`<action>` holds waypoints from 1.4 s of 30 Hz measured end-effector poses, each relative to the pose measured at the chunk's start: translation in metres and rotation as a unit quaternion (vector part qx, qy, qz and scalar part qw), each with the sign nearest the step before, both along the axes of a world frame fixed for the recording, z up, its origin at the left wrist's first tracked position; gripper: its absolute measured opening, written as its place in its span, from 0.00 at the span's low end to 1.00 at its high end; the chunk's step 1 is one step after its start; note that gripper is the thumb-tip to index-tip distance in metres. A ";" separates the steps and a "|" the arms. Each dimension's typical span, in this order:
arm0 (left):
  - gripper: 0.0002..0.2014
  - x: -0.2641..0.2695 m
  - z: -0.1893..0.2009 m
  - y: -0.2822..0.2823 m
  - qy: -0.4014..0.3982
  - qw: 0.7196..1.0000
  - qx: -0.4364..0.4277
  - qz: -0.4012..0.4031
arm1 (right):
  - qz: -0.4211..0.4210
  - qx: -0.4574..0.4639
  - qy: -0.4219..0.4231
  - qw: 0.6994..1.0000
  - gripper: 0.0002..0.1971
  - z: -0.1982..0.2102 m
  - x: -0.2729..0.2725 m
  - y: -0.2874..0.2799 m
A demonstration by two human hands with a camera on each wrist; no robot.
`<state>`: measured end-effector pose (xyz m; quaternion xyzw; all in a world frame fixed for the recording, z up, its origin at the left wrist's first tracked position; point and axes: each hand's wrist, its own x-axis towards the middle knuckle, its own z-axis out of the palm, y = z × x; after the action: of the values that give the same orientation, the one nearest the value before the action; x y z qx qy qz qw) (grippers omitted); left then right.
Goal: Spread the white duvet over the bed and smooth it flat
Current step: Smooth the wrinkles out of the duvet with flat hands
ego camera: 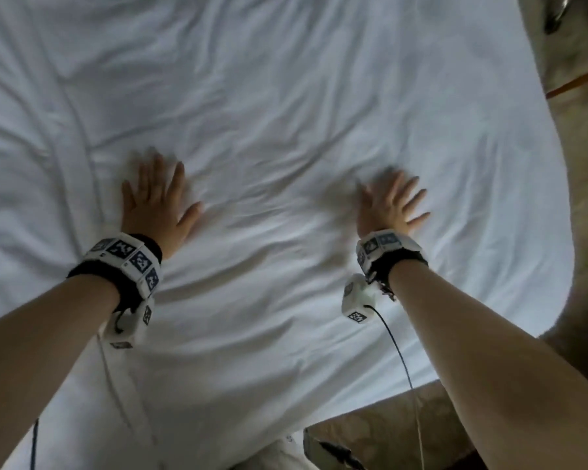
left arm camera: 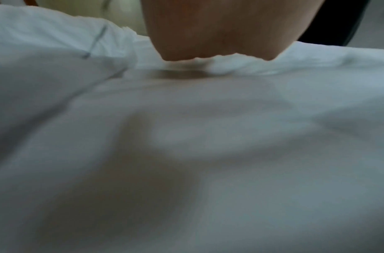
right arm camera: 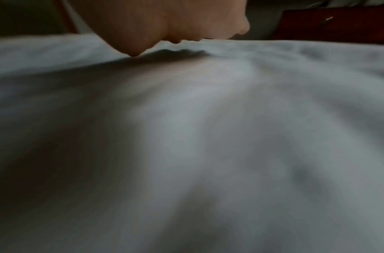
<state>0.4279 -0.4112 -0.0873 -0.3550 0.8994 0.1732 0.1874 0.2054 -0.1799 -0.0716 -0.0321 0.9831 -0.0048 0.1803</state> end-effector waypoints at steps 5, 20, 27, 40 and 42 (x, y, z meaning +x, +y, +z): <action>0.36 -0.012 -0.018 0.056 0.004 1.000 -0.004 -0.006 | 0.256 -0.043 -0.034 0.965 0.34 -0.011 0.060 -0.038; 0.30 0.032 0.005 0.147 0.016 1.000 0.004 -0.021 | -0.040 0.007 0.003 0.999 0.38 -0.007 0.058 0.182; 0.37 0.047 -0.012 0.185 -0.002 0.998 -0.003 -0.055 | 0.272 -0.039 -0.039 0.961 0.33 -0.018 0.110 0.127; 0.52 0.132 0.006 0.233 0.017 0.993 0.029 -0.116 | -0.076 -0.011 -0.037 0.996 0.37 0.010 0.133 0.251; 0.46 0.121 0.014 0.230 0.022 0.997 0.032 -0.067 | -0.008 -0.049 -0.021 0.999 0.35 0.012 0.132 0.221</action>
<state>0.5485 -0.1814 -0.0733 -0.2842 0.9189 0.1965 0.1902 0.3376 0.0413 -0.0598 -0.0330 0.9778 -0.0554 0.1994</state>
